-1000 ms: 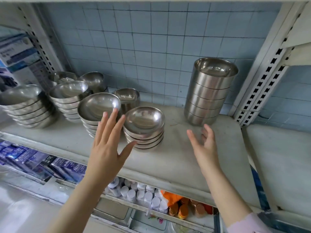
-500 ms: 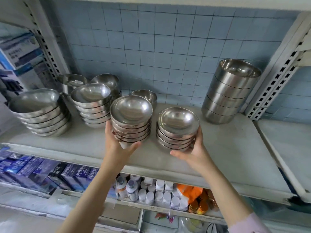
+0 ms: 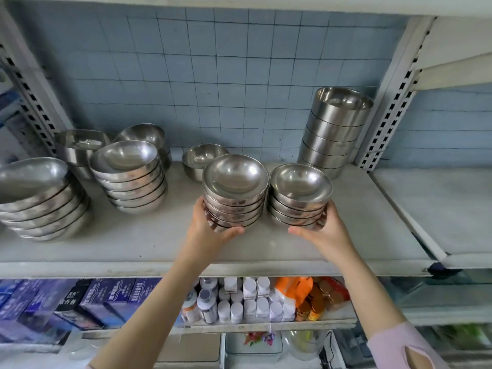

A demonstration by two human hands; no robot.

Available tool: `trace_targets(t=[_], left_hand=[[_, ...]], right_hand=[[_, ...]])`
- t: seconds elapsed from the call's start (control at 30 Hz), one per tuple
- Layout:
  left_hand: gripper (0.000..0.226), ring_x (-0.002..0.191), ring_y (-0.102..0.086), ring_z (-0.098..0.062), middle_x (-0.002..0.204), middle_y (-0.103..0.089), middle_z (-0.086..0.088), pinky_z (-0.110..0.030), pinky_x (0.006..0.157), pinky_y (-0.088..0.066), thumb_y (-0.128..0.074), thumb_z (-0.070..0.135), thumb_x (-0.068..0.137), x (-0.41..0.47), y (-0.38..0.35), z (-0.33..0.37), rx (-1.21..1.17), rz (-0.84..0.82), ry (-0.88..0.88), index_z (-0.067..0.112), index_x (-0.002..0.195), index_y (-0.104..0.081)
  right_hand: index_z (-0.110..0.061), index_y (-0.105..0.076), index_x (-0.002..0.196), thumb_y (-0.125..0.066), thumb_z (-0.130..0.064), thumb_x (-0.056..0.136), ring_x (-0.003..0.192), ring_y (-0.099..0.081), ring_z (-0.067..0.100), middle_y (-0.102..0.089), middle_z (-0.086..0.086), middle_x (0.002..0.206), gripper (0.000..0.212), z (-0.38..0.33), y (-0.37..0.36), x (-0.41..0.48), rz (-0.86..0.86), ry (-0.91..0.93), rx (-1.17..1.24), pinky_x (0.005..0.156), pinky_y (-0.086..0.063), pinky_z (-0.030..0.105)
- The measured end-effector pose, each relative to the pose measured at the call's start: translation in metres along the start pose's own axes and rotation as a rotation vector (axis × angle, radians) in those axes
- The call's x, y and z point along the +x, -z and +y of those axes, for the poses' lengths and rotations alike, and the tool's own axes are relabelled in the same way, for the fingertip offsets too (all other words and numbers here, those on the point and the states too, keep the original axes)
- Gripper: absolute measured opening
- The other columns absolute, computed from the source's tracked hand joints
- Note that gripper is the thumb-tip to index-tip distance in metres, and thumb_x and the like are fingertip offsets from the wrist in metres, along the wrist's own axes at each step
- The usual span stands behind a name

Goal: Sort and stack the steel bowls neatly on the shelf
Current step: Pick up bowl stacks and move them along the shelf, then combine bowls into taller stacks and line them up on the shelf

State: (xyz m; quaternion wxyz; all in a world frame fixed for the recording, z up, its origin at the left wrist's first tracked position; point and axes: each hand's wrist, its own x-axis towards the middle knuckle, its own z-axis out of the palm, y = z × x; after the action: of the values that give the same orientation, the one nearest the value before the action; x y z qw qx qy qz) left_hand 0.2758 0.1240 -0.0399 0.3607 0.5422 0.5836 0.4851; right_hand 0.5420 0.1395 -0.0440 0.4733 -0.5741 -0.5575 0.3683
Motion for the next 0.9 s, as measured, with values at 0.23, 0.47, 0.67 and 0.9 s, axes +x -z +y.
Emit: trace_targets(t=[0.23,0.47,0.67,0.9], left_hand=[[0.113,0.117,-0.052,-0.01,0.124,-0.051,0.008,-0.03,0.104,-0.042,-0.093,0.029,0.054,0.001,-0.069,0.021,0.015,-0.126,0.017,0.017,0.145,-0.027],[0.12,0.126,-0.051,-0.017,0.137,-0.05,0.0,-0.043,0.108,-0.043,-0.089,0.055,0.043,-0.009,-0.138,0.048,0.048,-0.152,0.033,0.027,0.142,-0.027],[0.12,0.126,-0.053,-0.016,0.136,-0.051,0.0,-0.044,0.105,-0.045,-0.085,0.07,0.038,-0.014,-0.17,0.049,0.047,-0.107,0.037,0.037,0.138,-0.028],[0.122,0.137,-0.04,-0.023,0.156,-0.03,-0.006,-0.042,0.112,-0.036,-0.075,0.053,0.054,-0.035,-0.154,0.063,0.25,-0.142,0.036,0.013,0.153,-0.014]], right_hand=[[-0.017,-0.043,0.14,-0.092,-0.005,0.062,0.101,-0.064,-0.007,-0.065,-0.006,0.122,0.094,0.02,0.077,0.004,0.11,-0.036,0.001,0.088,-0.05,0.014],[-0.034,-0.05,0.127,-0.096,-0.018,0.057,0.114,-0.065,0.009,-0.067,-0.008,0.123,0.086,0.043,0.157,0.019,0.063,-0.076,-0.038,0.099,-0.049,0.03],[-0.026,-0.041,0.134,-0.088,0.0,0.067,0.114,-0.06,0.004,-0.06,-0.009,0.126,0.086,0.054,0.19,0.035,-0.104,-0.102,-0.004,0.097,-0.048,0.021],[-0.029,-0.029,0.15,-0.087,-0.043,0.07,0.129,-0.048,0.014,-0.042,-0.011,0.147,0.099,0.048,0.171,-0.015,0.151,-0.091,-0.092,0.109,-0.041,0.039]])
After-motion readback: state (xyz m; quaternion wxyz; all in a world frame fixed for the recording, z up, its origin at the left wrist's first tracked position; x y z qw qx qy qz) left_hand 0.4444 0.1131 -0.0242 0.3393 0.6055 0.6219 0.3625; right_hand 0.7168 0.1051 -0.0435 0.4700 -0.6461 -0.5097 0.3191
